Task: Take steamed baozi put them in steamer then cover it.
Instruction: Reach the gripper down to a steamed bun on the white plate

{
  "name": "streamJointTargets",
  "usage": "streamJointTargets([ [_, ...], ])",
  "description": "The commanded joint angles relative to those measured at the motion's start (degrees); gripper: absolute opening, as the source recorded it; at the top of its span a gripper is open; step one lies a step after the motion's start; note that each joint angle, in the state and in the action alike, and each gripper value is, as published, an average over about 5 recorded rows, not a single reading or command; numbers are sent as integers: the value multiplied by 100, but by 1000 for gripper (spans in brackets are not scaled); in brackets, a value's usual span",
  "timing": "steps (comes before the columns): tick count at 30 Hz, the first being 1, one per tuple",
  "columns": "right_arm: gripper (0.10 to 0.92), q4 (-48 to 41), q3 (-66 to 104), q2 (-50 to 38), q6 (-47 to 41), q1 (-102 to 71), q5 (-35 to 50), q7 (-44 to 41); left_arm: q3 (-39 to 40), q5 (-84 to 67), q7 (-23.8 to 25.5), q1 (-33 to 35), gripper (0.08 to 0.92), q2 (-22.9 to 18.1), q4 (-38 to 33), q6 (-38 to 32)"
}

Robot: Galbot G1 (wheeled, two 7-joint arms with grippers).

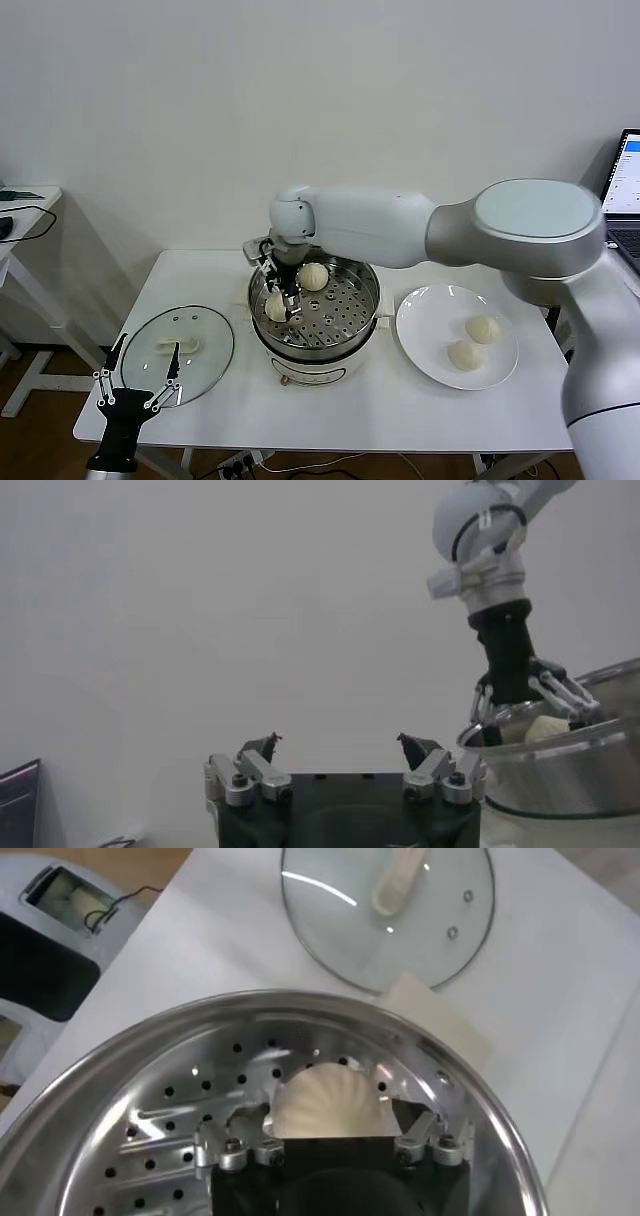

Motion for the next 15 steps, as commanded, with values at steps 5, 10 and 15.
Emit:
streamJointTargets([
  [5,823,1348,457,-2881,571,889,-837,-1137,98,42,0,-62,823,10,-37,61],
  [10,823,1245,476,-4166,947,655,-1354,-1379,153,75,0,-88,823,13,-46,95],
  [15,823,838,656,-4755,1280,-146,-1820,-1296,163,91,1,-71,823,12,-46,101],
])
